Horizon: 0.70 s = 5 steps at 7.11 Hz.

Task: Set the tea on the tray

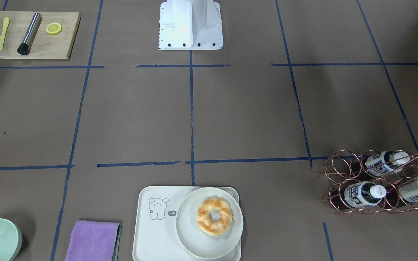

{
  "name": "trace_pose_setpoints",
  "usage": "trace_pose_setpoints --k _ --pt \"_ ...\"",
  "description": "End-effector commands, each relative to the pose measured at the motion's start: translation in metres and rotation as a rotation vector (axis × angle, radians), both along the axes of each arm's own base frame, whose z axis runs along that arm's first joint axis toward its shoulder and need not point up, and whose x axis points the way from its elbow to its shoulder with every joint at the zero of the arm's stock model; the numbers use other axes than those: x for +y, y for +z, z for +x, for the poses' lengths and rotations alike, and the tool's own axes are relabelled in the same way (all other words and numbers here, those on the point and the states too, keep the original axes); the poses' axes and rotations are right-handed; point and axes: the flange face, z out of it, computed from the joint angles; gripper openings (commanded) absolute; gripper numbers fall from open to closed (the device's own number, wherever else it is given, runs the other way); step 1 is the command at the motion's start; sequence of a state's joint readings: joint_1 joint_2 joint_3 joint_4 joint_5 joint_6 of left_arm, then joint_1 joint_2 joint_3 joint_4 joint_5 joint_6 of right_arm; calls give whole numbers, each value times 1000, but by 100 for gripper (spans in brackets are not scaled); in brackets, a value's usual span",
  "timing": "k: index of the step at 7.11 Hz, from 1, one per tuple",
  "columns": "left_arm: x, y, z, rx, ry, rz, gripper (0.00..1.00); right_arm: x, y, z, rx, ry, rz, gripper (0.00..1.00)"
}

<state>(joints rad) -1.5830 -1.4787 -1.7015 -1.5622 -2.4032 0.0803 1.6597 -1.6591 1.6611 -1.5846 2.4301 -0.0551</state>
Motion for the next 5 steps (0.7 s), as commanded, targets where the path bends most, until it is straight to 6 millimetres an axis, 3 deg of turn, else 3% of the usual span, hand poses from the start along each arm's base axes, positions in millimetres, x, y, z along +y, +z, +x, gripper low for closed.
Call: trace_pose_setpoints --k 1,5 --pt "-1 -2 0 0 -1 8 100 0 0 0 0 0 1 100" --pt "-12 -36 0 5 -28 151 100 0 -6 0 0 1 11 100"
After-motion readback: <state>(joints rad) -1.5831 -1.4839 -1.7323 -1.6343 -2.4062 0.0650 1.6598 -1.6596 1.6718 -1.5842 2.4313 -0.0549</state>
